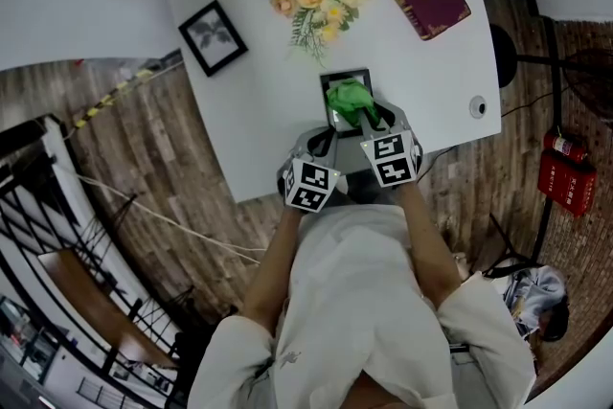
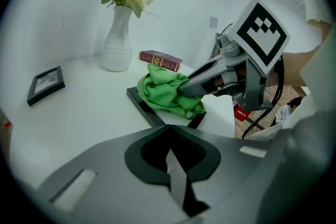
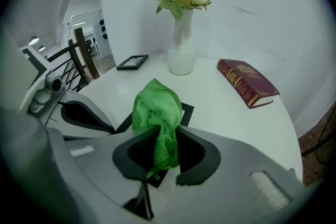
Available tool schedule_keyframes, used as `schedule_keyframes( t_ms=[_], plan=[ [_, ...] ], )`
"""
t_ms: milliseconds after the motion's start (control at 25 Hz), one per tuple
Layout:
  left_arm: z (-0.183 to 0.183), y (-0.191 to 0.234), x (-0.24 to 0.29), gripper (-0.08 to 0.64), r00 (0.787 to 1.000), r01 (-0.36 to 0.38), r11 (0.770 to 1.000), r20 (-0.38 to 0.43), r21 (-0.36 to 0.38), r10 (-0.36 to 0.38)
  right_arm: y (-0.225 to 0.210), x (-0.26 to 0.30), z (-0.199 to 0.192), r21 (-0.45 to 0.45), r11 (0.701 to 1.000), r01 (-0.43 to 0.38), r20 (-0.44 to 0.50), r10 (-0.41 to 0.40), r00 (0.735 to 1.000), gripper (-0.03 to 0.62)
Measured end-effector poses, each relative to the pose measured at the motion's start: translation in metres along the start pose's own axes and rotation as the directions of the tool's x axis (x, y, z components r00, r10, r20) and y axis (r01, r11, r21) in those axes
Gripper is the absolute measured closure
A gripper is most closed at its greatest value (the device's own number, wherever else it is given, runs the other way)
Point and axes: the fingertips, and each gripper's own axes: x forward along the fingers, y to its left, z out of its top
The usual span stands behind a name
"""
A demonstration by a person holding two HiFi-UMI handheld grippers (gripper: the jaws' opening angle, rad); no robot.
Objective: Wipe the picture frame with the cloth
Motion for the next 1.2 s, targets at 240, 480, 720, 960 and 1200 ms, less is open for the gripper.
schedule_keyframes(
  t_ms=[240, 480, 720, 960, 1200],
  plan=[
    [0.000, 0.001, 0.001, 0.540, 1.000, 0.003, 1.000, 0.001, 0.010, -0.003, -0.024, -0.014, -0.009, 0.024, 0.997, 0.070, -0.017, -0.070, 0.997, 0.520],
    [0.000, 0.000, 0.001, 0.540, 1.000, 0.008, 1.000, -0.001, 0.021, -0.008, -0.047, -0.035, -0.011, 0.049, 0.989, 0.140, -0.014, -0.139, 0.990, 0.520],
    [-0.001, 0.000, 0.001, 0.540, 1.000, 0.011, 0.999, -0.003, 0.031, -0.011, -0.026, -0.063, 0.012, 0.045, 0.993, 0.107, 0.068, -0.110, 0.992, 0.520],
    [0.000, 0.000, 0.001, 0.540, 1.000, 0.011, 0.999, -0.004, 0.036, -0.011, 0.021, -0.056, 0.019, -0.004, 1.000, 0.015, 0.085, -0.015, 0.996, 0.520],
    [-0.001, -0.001, 0.001, 0.540, 1.000, 0.008, 0.999, 0.000, 0.038, -0.008, 0.052, -0.033, 0.005, -0.017, 0.998, -0.065, 0.029, 0.066, 0.997, 0.520]
  ],
)
